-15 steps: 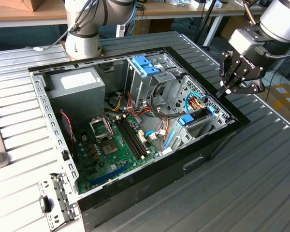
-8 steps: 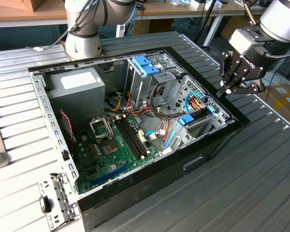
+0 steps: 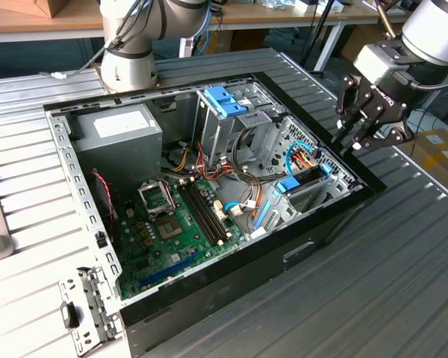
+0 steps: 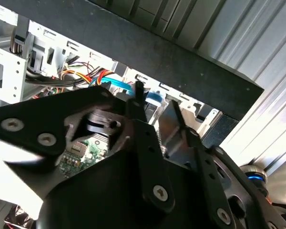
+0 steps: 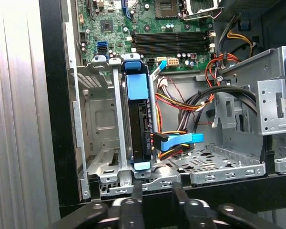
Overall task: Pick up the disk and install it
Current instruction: 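Insert the second disk wire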
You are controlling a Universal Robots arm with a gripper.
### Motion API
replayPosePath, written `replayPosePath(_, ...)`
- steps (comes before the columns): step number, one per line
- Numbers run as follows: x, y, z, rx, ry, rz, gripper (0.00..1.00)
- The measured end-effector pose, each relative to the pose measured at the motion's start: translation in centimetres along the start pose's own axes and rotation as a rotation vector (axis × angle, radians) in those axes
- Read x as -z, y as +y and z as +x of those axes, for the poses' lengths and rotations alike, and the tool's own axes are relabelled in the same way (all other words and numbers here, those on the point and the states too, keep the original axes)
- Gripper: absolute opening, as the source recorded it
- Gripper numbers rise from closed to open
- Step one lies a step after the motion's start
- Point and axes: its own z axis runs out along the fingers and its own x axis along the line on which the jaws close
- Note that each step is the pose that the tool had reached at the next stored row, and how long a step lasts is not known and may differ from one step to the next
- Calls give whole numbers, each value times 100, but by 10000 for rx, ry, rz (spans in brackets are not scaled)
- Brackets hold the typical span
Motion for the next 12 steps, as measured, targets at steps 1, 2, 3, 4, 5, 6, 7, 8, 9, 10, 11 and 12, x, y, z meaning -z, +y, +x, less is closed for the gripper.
replayPosePath(1, 0, -1, 0, 0, -1, 0, 42)
replayPosePath(2, 0, -1, 0, 0, 0, 0, 42)
replayPosePath(3, 1, 0, -5, 0, 3, 0, 42)
replayPosePath(4, 8, 13, -17, -1, 5, 2, 42)
replayPosePath(5, 10, 61, -18, 0, 2, 2, 42)
replayPosePath(6, 10, 125, -11, 0, 2, 2, 42)
replayPosePath(7, 11, 169, -7, 0, 4, 2, 42)
replayPosePath(8, 11, 194, -4, 0, 3, 3, 42)
replayPosePath(9, 10, 210, -2, 0, 3, 2, 42)
replayPosePath(10, 9, 243, 2, -1, 3, 2, 42)
replayPosePath(11, 4, 285, 7, -1, 3, 3, 42)
replayPosePath(12, -1, 309, 10, -1, 4, 3, 42)
